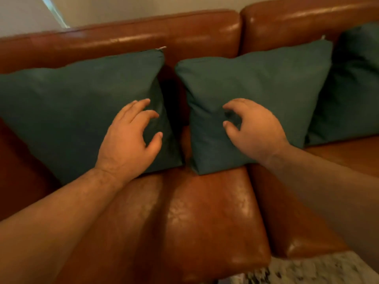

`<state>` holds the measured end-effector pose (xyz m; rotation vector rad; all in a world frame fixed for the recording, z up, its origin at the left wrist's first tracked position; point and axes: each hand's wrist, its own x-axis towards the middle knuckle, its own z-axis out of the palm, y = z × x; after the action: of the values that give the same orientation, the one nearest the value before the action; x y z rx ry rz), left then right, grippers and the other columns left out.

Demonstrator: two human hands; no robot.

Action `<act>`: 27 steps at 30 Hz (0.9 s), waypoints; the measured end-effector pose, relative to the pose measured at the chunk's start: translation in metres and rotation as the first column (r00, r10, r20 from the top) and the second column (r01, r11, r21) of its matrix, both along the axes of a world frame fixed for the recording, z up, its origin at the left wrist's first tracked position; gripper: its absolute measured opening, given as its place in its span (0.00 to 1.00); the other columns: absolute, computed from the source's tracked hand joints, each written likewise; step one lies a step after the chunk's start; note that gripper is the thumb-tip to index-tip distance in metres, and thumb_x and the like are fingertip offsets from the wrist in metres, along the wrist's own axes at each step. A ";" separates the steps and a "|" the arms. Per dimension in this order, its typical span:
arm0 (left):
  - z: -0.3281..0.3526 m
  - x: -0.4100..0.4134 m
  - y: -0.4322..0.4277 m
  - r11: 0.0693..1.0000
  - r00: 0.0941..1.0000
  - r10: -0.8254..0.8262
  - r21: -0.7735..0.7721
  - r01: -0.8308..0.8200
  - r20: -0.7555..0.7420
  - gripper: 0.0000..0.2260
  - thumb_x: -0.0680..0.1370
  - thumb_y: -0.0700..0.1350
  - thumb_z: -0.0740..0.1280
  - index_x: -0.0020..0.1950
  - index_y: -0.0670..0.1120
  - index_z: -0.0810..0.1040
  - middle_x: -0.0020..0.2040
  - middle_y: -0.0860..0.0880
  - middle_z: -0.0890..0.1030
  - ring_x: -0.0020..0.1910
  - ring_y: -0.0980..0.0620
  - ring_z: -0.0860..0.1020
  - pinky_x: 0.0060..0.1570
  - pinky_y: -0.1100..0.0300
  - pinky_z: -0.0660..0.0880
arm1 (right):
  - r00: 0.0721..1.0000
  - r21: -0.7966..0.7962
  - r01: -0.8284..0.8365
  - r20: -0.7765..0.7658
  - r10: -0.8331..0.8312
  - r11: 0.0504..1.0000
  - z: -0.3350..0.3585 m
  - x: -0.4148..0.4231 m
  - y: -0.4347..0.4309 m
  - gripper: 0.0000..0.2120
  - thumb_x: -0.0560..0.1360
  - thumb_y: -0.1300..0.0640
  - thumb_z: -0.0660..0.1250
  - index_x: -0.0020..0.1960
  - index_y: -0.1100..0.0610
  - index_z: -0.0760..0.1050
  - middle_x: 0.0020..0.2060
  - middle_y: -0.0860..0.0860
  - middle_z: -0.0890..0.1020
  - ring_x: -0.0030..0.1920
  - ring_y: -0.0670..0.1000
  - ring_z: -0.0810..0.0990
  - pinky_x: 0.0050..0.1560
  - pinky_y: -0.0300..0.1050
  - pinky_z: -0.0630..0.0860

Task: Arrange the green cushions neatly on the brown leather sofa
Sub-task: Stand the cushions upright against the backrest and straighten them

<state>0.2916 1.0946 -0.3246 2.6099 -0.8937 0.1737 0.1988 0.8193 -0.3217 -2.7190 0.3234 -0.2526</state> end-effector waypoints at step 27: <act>-0.007 -0.206 -0.460 0.990 0.976 -0.122 -0.094 0.107 -0.178 0.31 0.78 0.54 0.73 0.78 0.51 0.68 0.79 0.51 0.70 0.77 0.48 0.68 0.75 0.54 0.66 | 0.942 -0.009 0.316 -0.121 -0.314 0.949 0.010 -0.268 -0.393 0.38 0.79 0.40 0.67 0.84 0.46 0.56 0.84 0.49 0.58 0.84 0.54 0.55 0.80 0.64 0.60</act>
<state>0.0853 0.6346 -0.3314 2.4418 -0.9461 -0.0588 -0.0690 0.4266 -0.3122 -2.6669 0.7956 -0.1718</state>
